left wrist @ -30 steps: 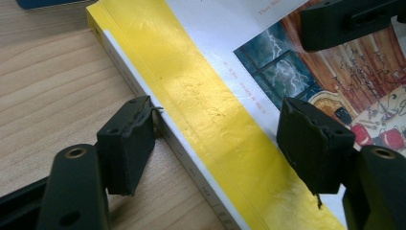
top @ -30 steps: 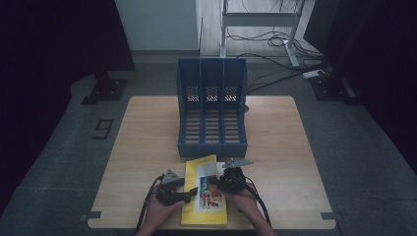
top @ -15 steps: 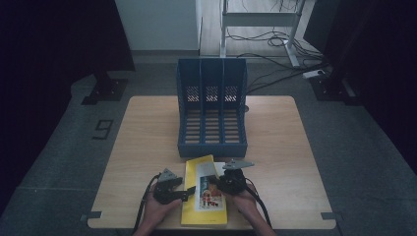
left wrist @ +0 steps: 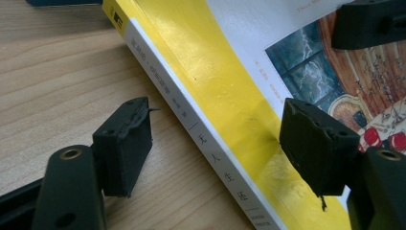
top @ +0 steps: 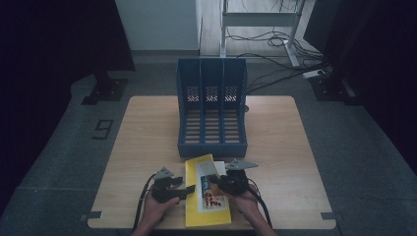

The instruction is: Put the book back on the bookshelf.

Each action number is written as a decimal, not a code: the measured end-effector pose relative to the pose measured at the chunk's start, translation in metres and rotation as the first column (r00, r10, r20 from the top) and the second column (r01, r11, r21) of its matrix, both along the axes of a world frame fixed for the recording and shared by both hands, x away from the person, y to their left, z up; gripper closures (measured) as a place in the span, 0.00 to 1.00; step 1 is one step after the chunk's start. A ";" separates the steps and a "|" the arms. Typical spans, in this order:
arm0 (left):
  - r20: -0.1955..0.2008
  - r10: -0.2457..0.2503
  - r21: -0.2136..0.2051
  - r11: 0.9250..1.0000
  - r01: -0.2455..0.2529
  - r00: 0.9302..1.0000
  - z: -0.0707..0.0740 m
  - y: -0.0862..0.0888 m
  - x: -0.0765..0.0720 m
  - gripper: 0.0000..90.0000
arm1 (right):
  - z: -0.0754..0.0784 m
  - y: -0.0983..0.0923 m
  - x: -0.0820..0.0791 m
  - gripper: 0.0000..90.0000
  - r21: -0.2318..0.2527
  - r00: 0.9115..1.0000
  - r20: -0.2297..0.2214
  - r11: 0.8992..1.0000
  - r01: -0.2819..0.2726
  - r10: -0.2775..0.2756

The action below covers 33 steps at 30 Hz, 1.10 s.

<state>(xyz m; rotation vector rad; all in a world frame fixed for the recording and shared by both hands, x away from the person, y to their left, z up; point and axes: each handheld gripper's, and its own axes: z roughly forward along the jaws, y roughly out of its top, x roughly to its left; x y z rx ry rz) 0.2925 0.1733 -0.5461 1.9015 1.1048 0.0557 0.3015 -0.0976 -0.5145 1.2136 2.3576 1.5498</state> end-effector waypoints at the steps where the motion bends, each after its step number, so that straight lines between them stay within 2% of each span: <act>1: -0.003 -0.001 -0.005 1.000 0.001 1.000 0.000 0.000 0.000 0.30 | 0.001 0.000 0.000 0.96 0.002 1.000 0.000 1.000 0.002 -0.002; 6: -0.005 0.002 -0.031 1.000 -0.002 1.000 0.002 0.003 0.000 0.29 | 0.007 -0.002 -0.004 0.96 0.029 1.000 0.008 1.000 0.011 -0.011; 11: 0.005 0.000 -0.045 0.999 0.000 1.000 0.009 0.005 -0.002 0.29 | 0.017 -0.007 -0.008 0.96 0.045 0.999 0.040 0.999 0.011 -0.013; 17: 0.004 -0.001 -0.084 0.996 0.001 1.000 0.014 0.009 -0.002 0.27 | 0.030 -0.009 -0.017 0.96 0.057 0.996 0.085 0.998 -0.004 -0.001; 26: 0.023 -0.006 -0.105 0.994 0.009 1.000 0.021 0.007 0.001 0.28 | 0.035 -0.004 -0.022 0.96 0.064 0.992 0.122 0.997 -0.039 0.031; 31: 0.033 -0.037 -0.137 0.990 0.041 0.999 0.024 0.003 0.002 0.28 | 0.036 -0.001 -0.024 0.96 0.073 0.989 0.131 0.995 -0.071 0.061; 33: 0.033 -0.042 -0.134 0.990 0.046 0.999 0.025 0.002 0.002 0.27 | 0.036 -0.001 -0.025 0.96 0.077 0.988 0.138 0.994 -0.079 0.068</act>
